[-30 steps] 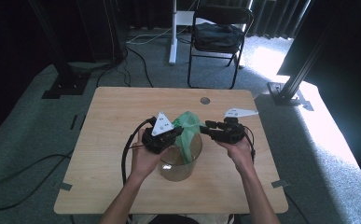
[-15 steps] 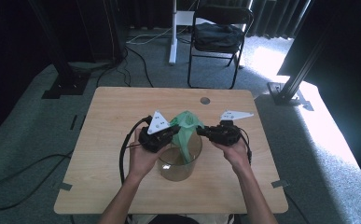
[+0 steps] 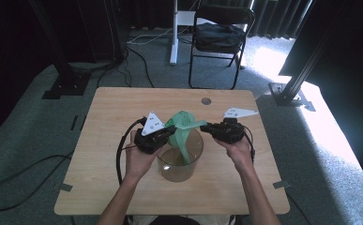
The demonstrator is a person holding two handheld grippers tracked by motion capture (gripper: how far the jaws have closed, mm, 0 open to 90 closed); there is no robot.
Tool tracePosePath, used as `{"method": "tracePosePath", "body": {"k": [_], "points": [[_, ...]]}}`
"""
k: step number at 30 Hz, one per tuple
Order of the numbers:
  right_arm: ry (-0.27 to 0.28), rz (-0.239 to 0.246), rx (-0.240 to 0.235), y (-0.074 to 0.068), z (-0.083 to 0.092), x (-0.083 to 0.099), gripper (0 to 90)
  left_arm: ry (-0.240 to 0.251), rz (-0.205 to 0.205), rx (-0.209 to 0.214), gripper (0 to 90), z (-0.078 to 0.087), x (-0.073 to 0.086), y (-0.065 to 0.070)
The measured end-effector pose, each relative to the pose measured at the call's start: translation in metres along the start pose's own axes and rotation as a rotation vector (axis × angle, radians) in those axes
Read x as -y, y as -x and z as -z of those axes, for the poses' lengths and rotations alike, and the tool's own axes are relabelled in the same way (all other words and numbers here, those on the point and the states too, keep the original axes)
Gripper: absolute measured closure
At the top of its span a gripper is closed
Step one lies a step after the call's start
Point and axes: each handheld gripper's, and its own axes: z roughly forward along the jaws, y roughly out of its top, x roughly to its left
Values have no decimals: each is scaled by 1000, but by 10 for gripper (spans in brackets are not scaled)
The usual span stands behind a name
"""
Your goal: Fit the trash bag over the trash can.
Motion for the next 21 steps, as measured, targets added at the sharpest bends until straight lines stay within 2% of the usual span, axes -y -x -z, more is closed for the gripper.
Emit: {"method": "tracePosePath", "body": {"k": [3,5,12,15,16,17,21], "points": [[-24,-1,-16,2,-5,6,612,3,-5,4,900,0,-1,1],[-40,0,-10,3,-9,9,560,6,-4,4,900,0,-1,1],[-41,11,-13,8,-13,9,502,6,-6,7,900,0,-2,2],[-30,25,-58,8,-12,8,731,1,-3,3,900,-1,-1,1],[-30,25,-58,8,-12,8,731,1,-3,3,900,-1,-1,1],[-30,49,-53,5,-10,7,865,-2,6,-2,900,-1,0,-1],[-14,60,-25,0,-5,2,900,-6,16,-11,875,-1,3,-4]]}}
